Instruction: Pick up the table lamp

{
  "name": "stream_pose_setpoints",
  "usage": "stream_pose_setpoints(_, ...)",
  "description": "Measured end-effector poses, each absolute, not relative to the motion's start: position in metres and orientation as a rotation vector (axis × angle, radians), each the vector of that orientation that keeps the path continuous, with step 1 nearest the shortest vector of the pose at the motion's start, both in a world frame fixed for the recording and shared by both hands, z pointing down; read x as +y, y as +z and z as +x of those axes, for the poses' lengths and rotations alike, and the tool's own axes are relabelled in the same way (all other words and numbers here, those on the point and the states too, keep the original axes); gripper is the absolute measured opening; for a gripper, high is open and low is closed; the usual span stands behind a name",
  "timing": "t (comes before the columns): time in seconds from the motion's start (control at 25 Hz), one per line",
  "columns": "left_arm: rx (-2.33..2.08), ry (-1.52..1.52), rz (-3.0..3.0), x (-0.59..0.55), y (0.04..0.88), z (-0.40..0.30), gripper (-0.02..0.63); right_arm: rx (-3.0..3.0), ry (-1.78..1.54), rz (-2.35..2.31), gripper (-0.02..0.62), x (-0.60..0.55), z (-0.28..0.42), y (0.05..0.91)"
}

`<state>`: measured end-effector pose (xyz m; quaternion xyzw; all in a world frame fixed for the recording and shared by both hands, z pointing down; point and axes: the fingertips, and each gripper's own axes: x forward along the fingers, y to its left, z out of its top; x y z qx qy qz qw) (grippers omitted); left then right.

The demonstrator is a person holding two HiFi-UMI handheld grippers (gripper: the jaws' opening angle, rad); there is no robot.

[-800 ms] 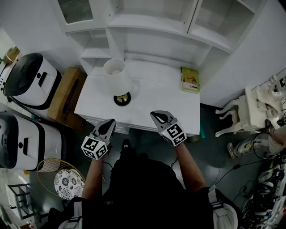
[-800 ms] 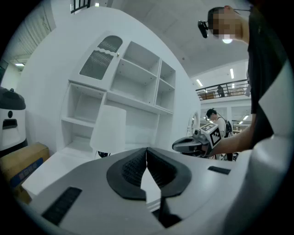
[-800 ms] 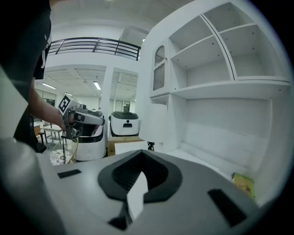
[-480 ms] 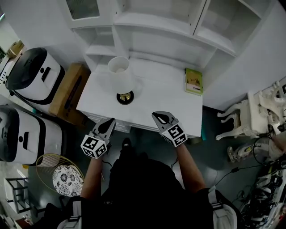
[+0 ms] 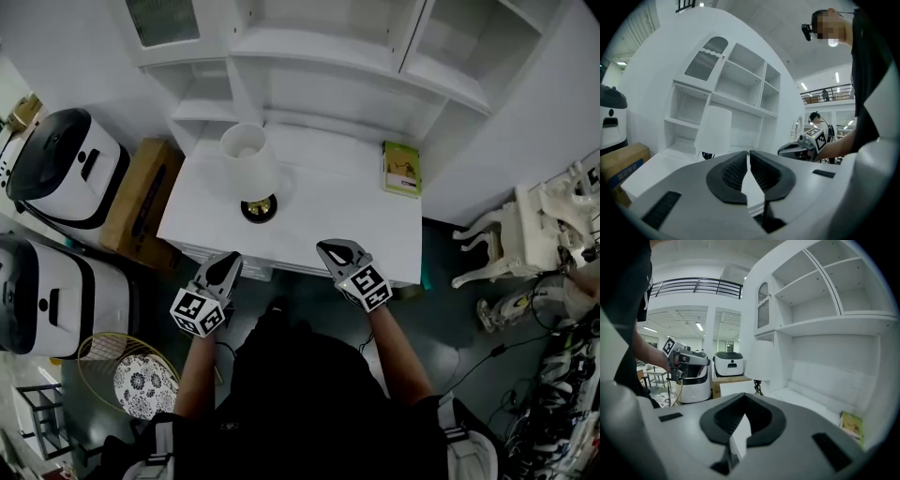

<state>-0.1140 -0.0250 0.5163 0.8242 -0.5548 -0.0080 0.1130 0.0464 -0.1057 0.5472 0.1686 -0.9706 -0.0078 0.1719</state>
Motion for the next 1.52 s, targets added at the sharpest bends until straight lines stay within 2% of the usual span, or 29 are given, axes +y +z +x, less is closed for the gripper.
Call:
stream_pose_setpoints(0.08, -1.619, -0.034, 2.416, -0.030, 0.520, -0.116, 0.030, -2.746, -0.018, 0.498, 0.006, -0.106, 0.048, 0.547)
stream_pose_setpoints(0.24, -1.617, -0.013, 2.401, -0.046, 0.532, -0.122, 0.115, -2.719, -0.006, 0.536, 0.006, -0.109, 0.053, 0.548)
stream_pose_setpoints(0.52, -1.616, 0.098, 2.373, -0.073, 0.566, -0.137, 0.211, -2.672, 0.005, 0.574, 0.006, -0.113, 0.059, 0.547)
stream_pose_setpoints(1.52, -1.441, 0.196, 2.374, -0.179, 0.655, -0.173, 0.279, -2.511, 0.132, 0.769, 0.006, -0.134, 0.063, 0.581)
